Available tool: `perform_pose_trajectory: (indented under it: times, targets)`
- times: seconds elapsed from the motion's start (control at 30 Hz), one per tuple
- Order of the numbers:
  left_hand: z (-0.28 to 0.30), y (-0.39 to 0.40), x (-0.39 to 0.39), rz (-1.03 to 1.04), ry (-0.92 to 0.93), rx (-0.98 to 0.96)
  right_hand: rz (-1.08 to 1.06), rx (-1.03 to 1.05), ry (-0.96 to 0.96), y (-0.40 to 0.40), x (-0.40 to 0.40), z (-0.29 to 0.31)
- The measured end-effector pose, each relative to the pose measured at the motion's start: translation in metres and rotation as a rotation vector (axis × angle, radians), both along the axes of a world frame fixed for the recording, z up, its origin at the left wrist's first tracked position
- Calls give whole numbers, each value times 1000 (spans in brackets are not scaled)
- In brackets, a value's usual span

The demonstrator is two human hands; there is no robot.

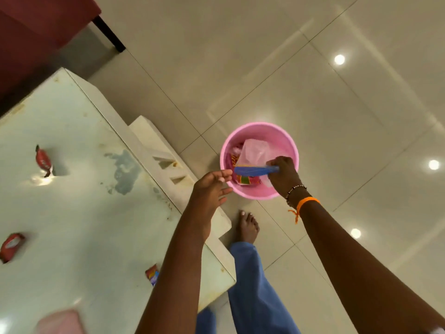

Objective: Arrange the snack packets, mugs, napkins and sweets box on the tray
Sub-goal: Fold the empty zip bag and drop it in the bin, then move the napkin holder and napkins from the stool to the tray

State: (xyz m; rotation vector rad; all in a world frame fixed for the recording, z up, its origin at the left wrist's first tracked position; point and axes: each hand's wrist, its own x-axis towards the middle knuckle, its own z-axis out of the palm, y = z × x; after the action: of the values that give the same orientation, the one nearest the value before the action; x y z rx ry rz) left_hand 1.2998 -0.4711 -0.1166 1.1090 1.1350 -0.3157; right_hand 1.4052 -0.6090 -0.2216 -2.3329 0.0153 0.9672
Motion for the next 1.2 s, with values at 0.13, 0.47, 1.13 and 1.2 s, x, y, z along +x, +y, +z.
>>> perform_pose_trajectory:
  times: [0.13,0.47,1.13,1.2]
  targets:
    - [-11,1,-2,-62,49,23,226,-13,292,7,16,-24]
    - [8,8,-21,78,-34,57,-148,301,295,45,-15,50]
    - [147,33,-395,954,-191,303,348,573,451,149,-398,241]
    - [151,33,-449,1050,-178,318,420,561,478,156,-452,246]
